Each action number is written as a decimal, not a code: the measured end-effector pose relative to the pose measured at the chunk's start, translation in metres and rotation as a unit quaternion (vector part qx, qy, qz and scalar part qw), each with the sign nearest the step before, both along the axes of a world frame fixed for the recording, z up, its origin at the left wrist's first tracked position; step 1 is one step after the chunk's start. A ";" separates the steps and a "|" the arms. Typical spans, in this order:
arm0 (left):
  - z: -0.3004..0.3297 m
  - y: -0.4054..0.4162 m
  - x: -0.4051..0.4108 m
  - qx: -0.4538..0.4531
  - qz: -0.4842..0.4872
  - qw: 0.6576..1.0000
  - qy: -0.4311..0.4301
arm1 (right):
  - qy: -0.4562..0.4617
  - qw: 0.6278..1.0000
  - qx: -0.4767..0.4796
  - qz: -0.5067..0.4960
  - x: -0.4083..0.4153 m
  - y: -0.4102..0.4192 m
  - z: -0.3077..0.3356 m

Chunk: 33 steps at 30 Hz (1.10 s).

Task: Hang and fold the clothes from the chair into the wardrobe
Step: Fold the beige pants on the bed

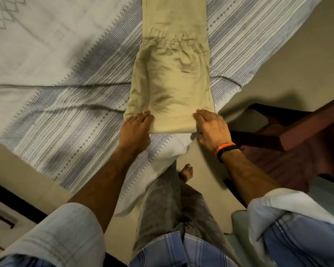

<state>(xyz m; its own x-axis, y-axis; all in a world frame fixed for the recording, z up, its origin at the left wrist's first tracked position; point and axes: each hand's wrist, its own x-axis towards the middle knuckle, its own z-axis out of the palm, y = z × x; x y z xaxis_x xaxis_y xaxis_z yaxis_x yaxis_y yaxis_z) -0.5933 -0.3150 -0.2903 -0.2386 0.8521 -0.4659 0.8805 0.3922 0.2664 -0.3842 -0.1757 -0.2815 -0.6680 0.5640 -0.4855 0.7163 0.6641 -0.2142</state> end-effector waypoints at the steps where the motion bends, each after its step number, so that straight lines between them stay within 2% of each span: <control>1: 0.010 0.003 -0.001 0.003 0.005 1.000 0.009 | 0.004 1.000 -0.011 -0.015 -0.001 0.001 0.008; 7: 0.059 0.011 -0.005 0.047 0.065 0.997 0.006 | 0.029 0.998 -0.028 -0.039 -0.001 0.020 0.062; 11: 0.095 0.004 -0.002 0.102 0.101 0.990 -0.004 | 0.082 0.995 -0.021 -0.060 0.012 0.022 0.098; 14: 0.123 -0.010 0.009 0.099 0.124 0.987 -0.033 | 0.104 0.990 -0.043 -0.084 0.031 0.011 0.119; 20: 0.162 -0.047 0.035 0.062 0.155 0.981 -0.093 | 0.138 0.970 -0.153 -0.130 0.066 -0.008 0.158; 24: 0.180 -0.065 0.042 0.077 0.151 0.977 -0.126 | 0.174 0.960 -0.171 -0.139 0.078 -0.015 0.175; 29: 0.216 -0.056 0.035 0.159 0.195 0.957 -0.146 | 0.265 0.925 -0.206 -0.179 0.074 -0.004 0.200; 33: 0.219 -0.037 0.015 0.230 0.301 0.911 -0.160 | 0.354 0.870 -0.225 -0.259 0.058 0.015 0.204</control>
<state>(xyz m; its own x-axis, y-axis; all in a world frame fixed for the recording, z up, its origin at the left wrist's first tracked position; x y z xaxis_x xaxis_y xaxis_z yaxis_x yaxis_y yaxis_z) -0.5783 -0.3524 -0.0716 -0.6425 0.7342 -0.2194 0.3907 0.5602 0.7304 -0.3265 -0.1603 -0.0778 -0.6025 0.7372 -0.3058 0.4781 0.0265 -0.8779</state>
